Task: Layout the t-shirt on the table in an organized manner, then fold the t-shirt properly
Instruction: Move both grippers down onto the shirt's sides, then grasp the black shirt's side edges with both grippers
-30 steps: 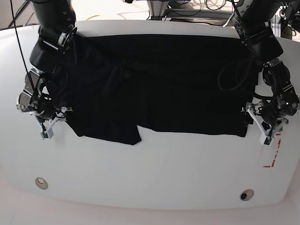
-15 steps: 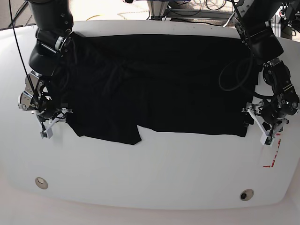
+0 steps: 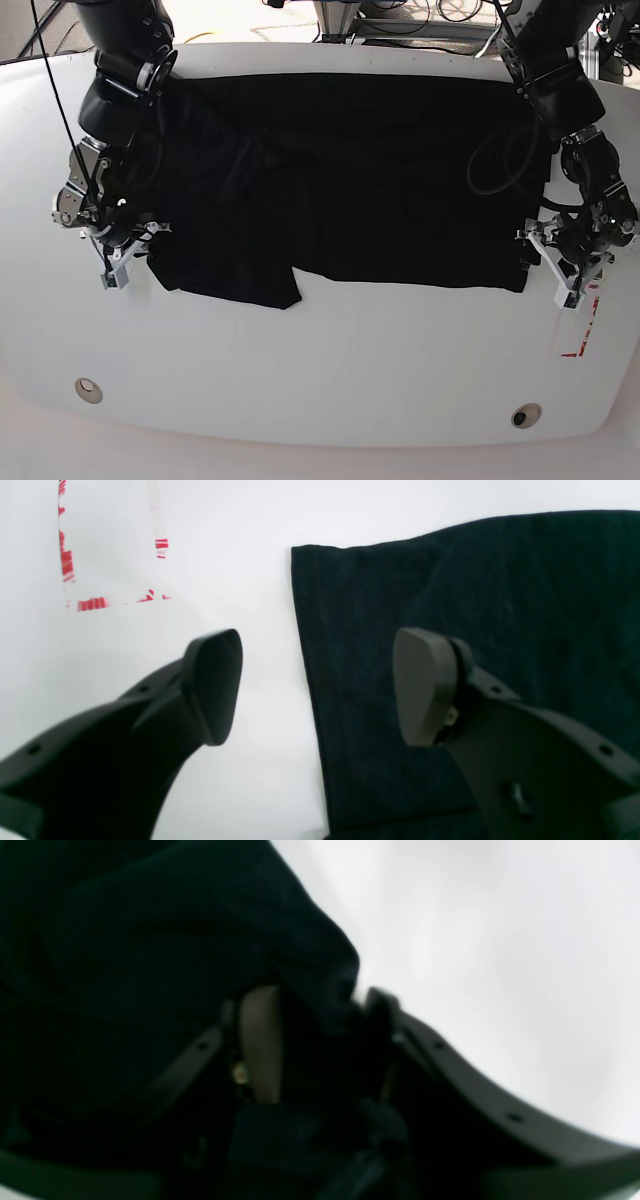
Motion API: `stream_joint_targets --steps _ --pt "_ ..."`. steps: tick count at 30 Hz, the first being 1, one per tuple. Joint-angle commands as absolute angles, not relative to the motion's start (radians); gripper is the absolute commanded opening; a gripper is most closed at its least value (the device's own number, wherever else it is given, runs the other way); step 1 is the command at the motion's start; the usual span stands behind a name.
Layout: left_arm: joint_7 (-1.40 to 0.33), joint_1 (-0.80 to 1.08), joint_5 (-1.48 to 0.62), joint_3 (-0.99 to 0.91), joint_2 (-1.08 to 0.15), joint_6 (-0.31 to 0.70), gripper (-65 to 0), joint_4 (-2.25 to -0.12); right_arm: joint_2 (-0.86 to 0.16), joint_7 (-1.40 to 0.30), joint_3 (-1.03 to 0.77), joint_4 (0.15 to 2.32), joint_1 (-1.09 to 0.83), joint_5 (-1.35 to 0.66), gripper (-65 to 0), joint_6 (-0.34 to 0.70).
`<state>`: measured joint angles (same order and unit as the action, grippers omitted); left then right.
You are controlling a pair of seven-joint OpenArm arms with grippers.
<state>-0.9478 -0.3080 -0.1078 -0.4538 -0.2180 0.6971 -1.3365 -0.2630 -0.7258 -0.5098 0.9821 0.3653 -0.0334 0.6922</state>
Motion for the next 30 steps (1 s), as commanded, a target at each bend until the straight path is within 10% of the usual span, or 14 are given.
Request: stream_joint_targets --steps 1,30 --pt "-0.926 -0.34 -0.12 -0.455 -0.231 0.698 -20.4 -1.303 -0.277 -0.751 -0.51 0.992 0.378 -0.028 -57.5 0.698" --pt "-0.555 -0.536 -0.114 -0.447 -0.282 0.628 -20.4 -0.743 -0.278 -0.756 -0.51 0.993 0.375 -0.027 -60.6 0.698"
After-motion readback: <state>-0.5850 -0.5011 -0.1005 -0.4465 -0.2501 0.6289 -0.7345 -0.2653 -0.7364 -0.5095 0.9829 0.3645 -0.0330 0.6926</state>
